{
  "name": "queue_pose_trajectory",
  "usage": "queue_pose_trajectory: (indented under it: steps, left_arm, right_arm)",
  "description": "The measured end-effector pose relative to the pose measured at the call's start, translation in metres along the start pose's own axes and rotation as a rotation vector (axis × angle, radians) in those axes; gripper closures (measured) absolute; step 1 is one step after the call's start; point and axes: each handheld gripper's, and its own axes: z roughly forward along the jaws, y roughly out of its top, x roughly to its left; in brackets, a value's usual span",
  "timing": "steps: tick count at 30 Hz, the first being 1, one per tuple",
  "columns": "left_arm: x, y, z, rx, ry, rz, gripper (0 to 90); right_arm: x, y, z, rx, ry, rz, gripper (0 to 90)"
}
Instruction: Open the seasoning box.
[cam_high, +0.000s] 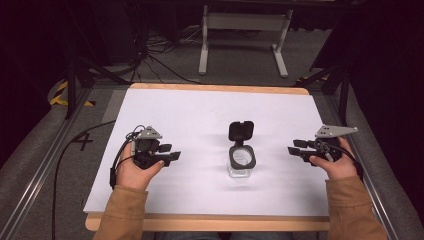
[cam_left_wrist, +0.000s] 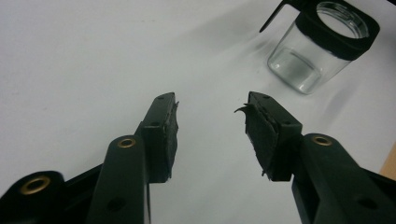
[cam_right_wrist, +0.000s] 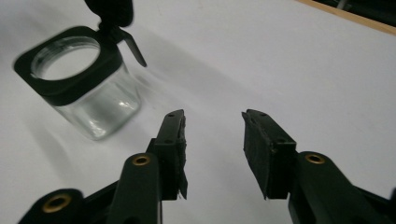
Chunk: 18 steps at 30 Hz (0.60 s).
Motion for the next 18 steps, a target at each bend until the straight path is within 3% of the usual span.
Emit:
queue_pose_trajectory:
  steps: [5, 13, 18]
  left_arm:
    - [0.014, -0.012, 0.011, -0.012, -0.001, 0.028, 49.4]
    - [0.031, -0.025, 0.025, 0.069, 0.007, 0.035, 48.6]
    - [0.035, -0.030, 0.032, 0.082, 0.003, 0.035, 46.7]
  right_arm:
    - [-0.009, -0.007, 0.004, 0.009, -0.031, 0.002, 54.1]
    - [-0.026, -0.025, 0.016, 0.016, -0.015, 0.031, 54.6]
    - [-0.036, -0.038, 0.024, 0.025, -0.014, 0.052, 54.3]
